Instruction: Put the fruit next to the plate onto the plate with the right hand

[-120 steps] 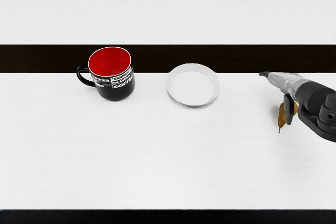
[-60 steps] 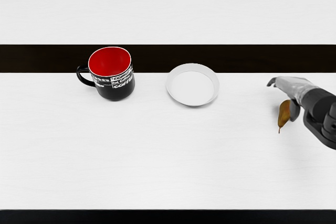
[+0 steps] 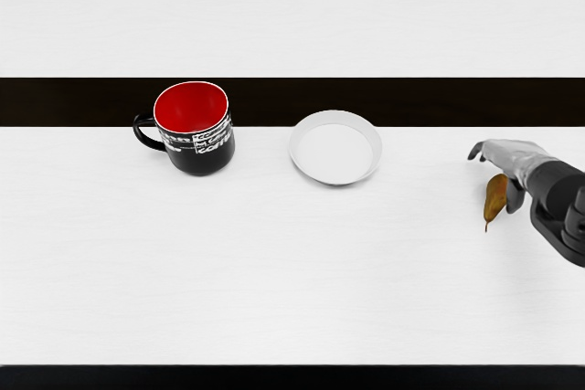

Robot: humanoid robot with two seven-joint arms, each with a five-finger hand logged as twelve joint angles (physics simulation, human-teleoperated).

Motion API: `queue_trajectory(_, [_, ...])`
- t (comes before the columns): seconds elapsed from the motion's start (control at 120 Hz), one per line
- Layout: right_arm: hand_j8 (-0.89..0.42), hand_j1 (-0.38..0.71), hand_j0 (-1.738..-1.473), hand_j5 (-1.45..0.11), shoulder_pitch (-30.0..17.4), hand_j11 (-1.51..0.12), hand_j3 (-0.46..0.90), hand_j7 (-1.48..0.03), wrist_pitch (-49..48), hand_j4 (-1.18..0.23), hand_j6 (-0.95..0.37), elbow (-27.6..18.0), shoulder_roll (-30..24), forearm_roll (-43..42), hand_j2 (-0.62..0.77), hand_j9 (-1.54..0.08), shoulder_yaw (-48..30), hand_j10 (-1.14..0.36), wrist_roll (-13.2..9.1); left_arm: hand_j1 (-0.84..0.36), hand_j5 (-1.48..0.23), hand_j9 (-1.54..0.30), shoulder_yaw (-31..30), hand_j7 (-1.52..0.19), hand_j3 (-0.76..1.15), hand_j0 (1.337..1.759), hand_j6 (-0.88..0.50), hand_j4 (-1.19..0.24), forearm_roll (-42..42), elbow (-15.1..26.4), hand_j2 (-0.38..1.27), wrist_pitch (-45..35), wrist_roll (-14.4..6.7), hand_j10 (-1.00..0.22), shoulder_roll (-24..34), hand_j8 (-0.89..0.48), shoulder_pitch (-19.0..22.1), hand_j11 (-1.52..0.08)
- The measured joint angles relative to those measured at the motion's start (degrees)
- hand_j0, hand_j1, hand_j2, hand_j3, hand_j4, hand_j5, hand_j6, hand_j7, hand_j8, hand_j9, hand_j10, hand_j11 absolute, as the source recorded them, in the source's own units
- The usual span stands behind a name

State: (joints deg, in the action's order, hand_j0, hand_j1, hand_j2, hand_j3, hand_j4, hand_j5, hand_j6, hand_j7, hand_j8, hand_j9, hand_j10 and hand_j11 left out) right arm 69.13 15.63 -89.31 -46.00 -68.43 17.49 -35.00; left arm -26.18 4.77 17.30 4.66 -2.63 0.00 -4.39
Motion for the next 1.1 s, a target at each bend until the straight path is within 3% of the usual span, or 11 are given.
queue_trajectory(0.842, [-0.46,0.18,-1.657,-0.60,-0.4,-0.60,0.00,-0.59,0.0,-0.45,-0.46,0.0,0.4,-0.3,-0.05,-0.60,0.0,-0.45,0.0,0.35,0.00,0.00,0.0,0.00,0.00,1.658,0.00,0.00,0.1,0.1,0.00,0.0,0.0,0.00,0.0,0.00,0.0,0.00])
queue_trajectory(1.1, [-0.39,0.22,-1.655,-0.69,-0.5,-0.69,0.00,-0.67,0.0,-0.51,-0.50,-0.1,0.4,-0.4,0.00,-0.69,0.0,-0.51,0.0,0.35,0.00,0.00,0.0,0.00,0.00,1.658,0.00,0.00,0.1,0.1,0.00,0.0,0.0,0.00,0.0,0.00,0.0,0.00])
